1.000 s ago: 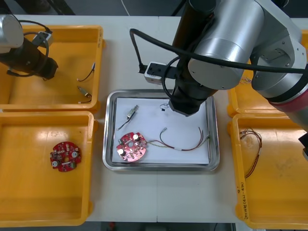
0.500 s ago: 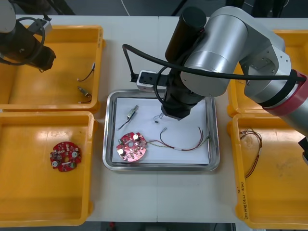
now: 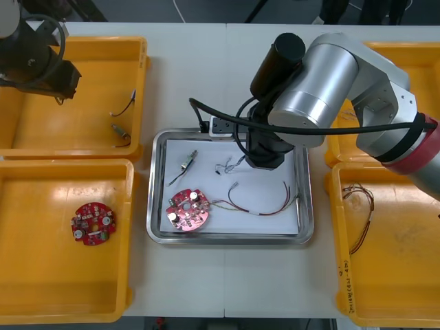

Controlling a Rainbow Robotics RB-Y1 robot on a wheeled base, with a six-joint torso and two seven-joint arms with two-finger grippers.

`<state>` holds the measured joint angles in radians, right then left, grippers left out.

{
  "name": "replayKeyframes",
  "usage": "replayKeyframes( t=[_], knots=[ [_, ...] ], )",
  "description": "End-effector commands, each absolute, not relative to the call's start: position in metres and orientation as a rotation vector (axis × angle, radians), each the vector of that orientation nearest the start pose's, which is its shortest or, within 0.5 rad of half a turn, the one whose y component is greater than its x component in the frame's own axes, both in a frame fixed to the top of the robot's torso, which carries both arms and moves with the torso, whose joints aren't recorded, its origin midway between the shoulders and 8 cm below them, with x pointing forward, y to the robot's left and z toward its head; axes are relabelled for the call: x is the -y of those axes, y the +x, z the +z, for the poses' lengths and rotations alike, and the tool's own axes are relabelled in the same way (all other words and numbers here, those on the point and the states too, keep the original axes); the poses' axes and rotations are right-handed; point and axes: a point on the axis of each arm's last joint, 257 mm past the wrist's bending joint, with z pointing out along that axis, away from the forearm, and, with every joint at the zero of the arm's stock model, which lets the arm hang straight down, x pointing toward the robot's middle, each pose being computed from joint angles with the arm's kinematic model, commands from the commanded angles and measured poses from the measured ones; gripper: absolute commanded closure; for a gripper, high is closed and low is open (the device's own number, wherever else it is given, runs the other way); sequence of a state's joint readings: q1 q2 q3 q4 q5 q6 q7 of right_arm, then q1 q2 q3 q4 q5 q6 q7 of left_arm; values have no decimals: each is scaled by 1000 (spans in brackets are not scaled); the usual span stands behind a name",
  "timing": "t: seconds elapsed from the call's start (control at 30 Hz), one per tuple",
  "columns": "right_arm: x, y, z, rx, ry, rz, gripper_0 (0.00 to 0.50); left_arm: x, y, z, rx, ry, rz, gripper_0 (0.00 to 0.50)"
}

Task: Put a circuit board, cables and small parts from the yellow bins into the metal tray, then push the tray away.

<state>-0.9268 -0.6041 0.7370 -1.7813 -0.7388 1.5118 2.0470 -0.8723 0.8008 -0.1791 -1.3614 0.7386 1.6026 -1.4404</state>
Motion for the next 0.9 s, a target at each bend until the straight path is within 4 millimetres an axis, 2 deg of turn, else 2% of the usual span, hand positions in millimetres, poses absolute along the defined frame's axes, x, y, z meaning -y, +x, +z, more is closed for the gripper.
replayKeyframes(
  t=[0.03, 0.2, 0.23, 0.3, 0.33, 0.37, 0.4, 0.43, 0.47, 0.73, 0.9],
  knots=[
    [90, 496, -198, -1838, -1895, -413, 500, -362, 556, -97, -2579, -11, 134, 500],
    [97, 498, -208, -1838, -1885, -419, 500, -352, 543, -98, -2591, -17, 135, 500],
    [97, 499, -209, -1836, -1884, -422, 464, -351, 541, -98, -2593, -22, 137, 500],
    [99, 499, -212, -1837, -1883, -423, 453, -347, 539, -97, -2593, -26, 134, 500],
    [99, 498, -213, -1837, -1882, -420, 294, -345, 538, -96, -2593, -31, 131, 500],
    [99, 498, -213, -1837, -1882, -420, 294, -345, 538, -96, -2593, -31, 131, 500],
    [98, 497, -214, -1837, -1883, -417, 125, -341, 537, -95, -2592, -39, 125, 500],
    [98, 497, -214, -1836, -1884, -417, 44, -338, 536, -95, -2593, -43, 123, 499],
    [98, 497, -214, -1837, -1883, -417, 9, -337, 536, -94, -2593, -44, 124, 500],
    [93, 493, -207, -1803, -1892, -419, 0, -321, 528, -90, -2591, -55, 114, 499],
    [100, 485, -196, -1787, -1907, -451, 0, -311, 525, -89, -2575, -58, 98, 500]
  ],
)
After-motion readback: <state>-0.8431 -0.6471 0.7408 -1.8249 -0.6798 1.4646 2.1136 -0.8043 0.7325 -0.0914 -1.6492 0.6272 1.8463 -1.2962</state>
